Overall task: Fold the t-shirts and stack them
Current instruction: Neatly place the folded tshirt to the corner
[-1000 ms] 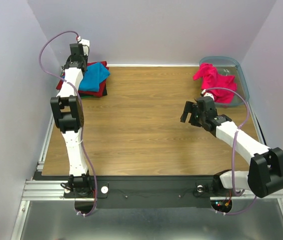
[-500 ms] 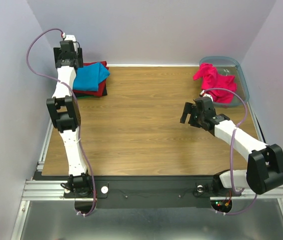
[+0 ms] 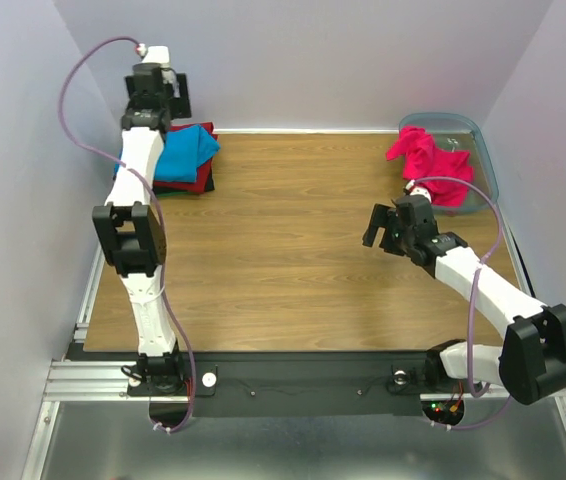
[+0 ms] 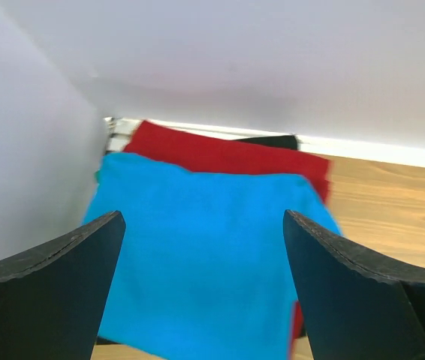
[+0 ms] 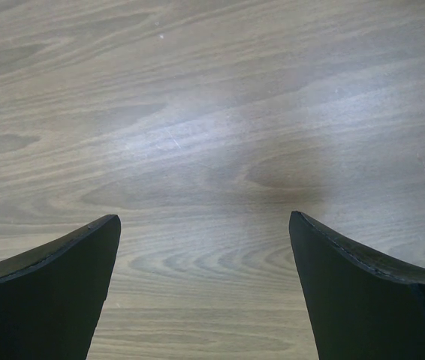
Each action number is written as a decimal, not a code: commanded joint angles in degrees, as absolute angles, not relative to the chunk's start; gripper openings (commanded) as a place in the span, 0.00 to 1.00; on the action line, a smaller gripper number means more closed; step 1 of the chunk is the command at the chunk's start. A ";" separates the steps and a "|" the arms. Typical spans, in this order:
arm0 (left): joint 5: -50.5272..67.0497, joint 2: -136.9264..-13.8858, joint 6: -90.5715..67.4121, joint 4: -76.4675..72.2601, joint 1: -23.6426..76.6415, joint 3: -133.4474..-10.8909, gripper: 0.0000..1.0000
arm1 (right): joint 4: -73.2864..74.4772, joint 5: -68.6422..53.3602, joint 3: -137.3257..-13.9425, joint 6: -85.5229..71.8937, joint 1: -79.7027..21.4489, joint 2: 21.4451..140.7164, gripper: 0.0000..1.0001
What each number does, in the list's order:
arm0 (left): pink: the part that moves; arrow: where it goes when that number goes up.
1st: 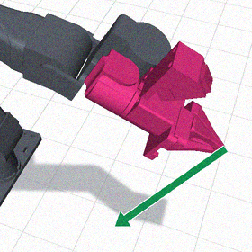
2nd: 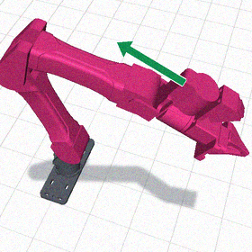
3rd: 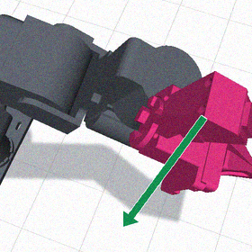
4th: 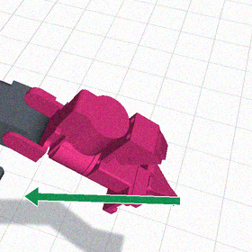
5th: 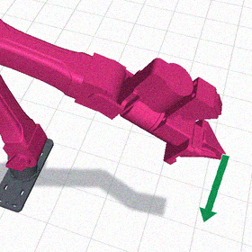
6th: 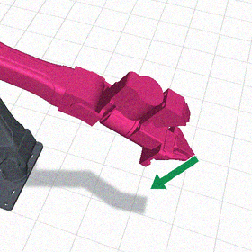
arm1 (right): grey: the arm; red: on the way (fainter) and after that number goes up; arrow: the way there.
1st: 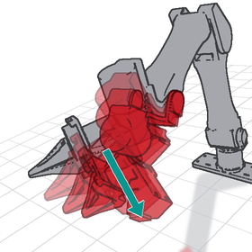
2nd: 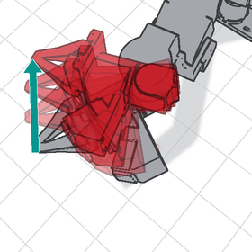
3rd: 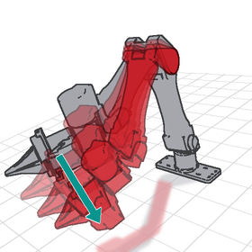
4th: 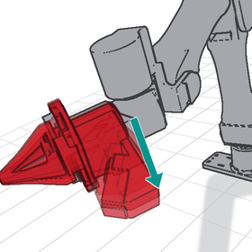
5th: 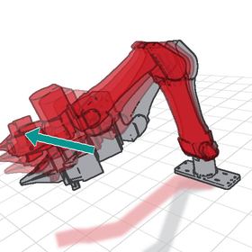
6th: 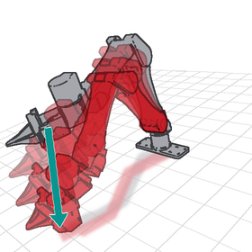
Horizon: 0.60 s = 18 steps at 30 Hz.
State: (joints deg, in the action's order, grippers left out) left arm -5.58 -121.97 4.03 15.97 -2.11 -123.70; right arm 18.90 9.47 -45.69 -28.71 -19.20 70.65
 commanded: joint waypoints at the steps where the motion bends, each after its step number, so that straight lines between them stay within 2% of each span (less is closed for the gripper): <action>1: -10.53 -123.30 6.75 17.92 4.38 -122.34 0.98 | 18.81 10.46 -44.03 -27.95 -19.16 69.00 1.00; 2: -14.81 -124.44 6.85 18.63 5.26 -122.95 0.98 | 18.81 10.46 -43.95 -27.78 -19.16 68.91 1.00; 6: -14.94 -130.50 6.42 24.60 6.24 -128.66 0.98 | 18.90 10.90 -43.51 -27.86 -19.16 69.43 1.00; 14: -15.73 -131.92 5.45 23.73 6.15 -126.48 0.98 | 18.98 11.08 -43.51 -27.69 -19.16 70.49 1.00; 18: -16.78 -132.01 5.10 23.47 5.89 -126.56 0.86 | 18.98 11.51 -43.50 -27.69 -19.25 71.19 1.00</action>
